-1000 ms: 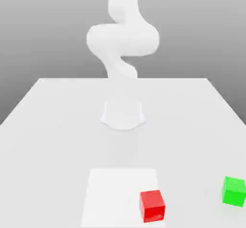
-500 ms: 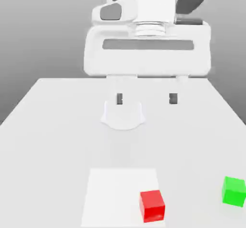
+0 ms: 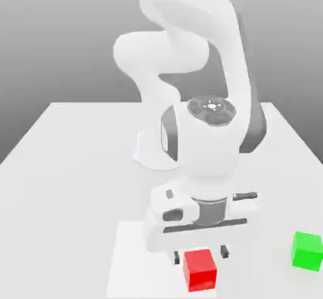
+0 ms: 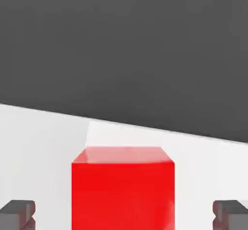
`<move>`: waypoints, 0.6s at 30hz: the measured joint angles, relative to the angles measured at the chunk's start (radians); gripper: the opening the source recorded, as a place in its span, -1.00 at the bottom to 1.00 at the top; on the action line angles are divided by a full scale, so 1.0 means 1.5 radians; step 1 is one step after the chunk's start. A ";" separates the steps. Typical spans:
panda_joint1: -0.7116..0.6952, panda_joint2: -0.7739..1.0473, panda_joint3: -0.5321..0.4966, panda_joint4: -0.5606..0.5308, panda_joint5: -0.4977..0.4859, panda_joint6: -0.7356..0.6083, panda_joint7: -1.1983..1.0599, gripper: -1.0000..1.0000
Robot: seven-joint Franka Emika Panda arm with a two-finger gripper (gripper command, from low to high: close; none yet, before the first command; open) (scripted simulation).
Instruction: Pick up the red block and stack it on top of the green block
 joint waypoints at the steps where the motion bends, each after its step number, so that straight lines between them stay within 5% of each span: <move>1: 0.000 0.000 0.000 0.000 0.000 0.000 0.000 -1.00; 7: -0.001 -0.002 0.001 0.000 -0.001 -0.002 0.001 -1.00; 12: -0.012 -0.106 0.018 -0.016 0.021 -0.089 -0.013 -1.00; 18: 0.046 -0.120 0.042 0.000 0.023 -0.125 0.119 -1.00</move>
